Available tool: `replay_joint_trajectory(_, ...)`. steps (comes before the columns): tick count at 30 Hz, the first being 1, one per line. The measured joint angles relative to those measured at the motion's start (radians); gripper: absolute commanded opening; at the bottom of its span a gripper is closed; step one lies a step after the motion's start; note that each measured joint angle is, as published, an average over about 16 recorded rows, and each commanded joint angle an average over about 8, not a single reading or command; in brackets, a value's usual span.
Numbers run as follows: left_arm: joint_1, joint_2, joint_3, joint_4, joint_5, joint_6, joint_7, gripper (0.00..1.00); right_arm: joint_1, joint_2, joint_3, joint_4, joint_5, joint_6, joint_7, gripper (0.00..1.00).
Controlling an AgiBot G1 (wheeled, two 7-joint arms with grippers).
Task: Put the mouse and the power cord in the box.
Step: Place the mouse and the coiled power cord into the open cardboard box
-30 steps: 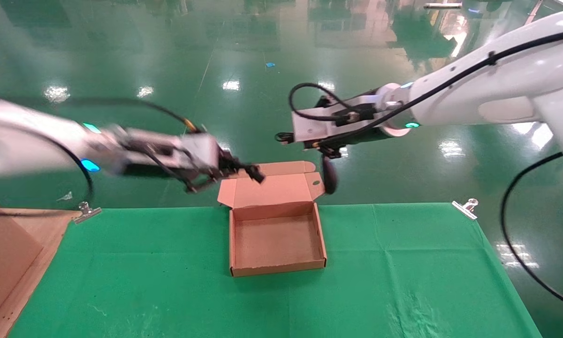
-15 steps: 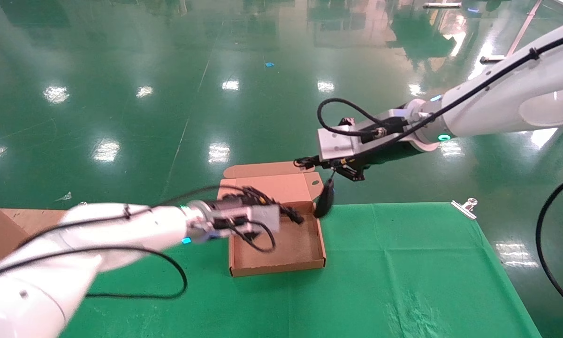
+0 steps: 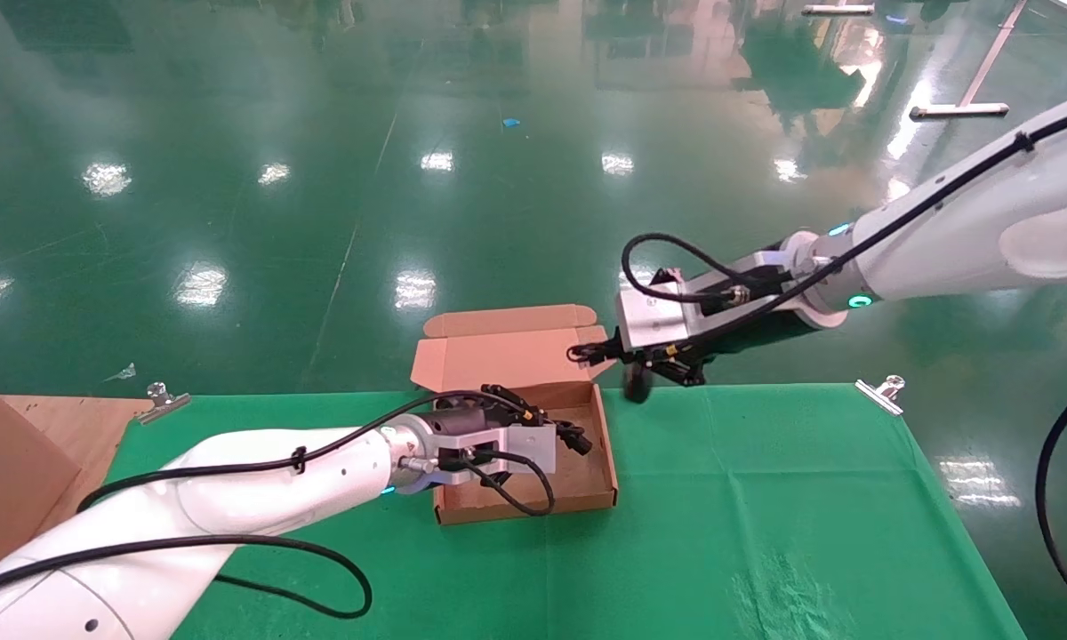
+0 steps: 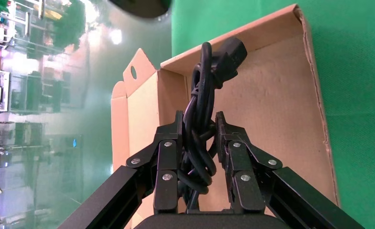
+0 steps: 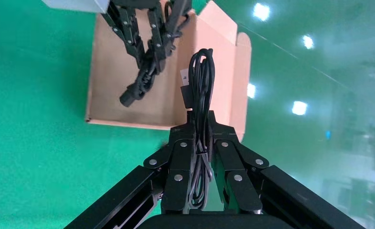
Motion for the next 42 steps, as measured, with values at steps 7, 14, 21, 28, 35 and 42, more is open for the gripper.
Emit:
replay_joint_trajectory(7, -0.013, -0.002, 0.08, -0.006, -0.051, -0.029, -0.028, 1.0, -0.006, -0.009, 0.003, -0.006, 0.013, -0.013, -0.013, 0.0)
replay_joint_trajectory(14, -0.037, -0.012, 0.118, 0.015, -0.127, 0.001, -0.053, 1.0, -0.021, -0.02, 0.001, 0.031, 0.027, 0.018, 0.0, 0.0)
replay_joint_trajectory(21, -0.071, -0.072, 0.091, 0.069, -0.238, 0.112, -0.026, 1.0, -0.061, -0.029, -0.013, 0.122, 0.051, 0.101, 0.039, 0.0)
replay_joint_trajectory(28, -0.099, -0.185, 0.021, 0.142, -0.351, 0.254, 0.057, 1.0, -0.122, -0.037, -0.063, 0.266, 0.091, 0.21, 0.105, 0.0)
replay_joint_trajectory(35, -0.093, -0.283, -0.033, 0.212, -0.425, 0.348, 0.141, 1.0, -0.178, -0.042, -0.163, 0.415, 0.134, 0.313, 0.186, 0.0)
replay_joint_trajectory(42, -0.069, -0.309, -0.058, 0.287, -0.456, 0.354, 0.205, 1.0, -0.212, -0.042, -0.283, 0.5, 0.164, 0.396, 0.261, 0.0)
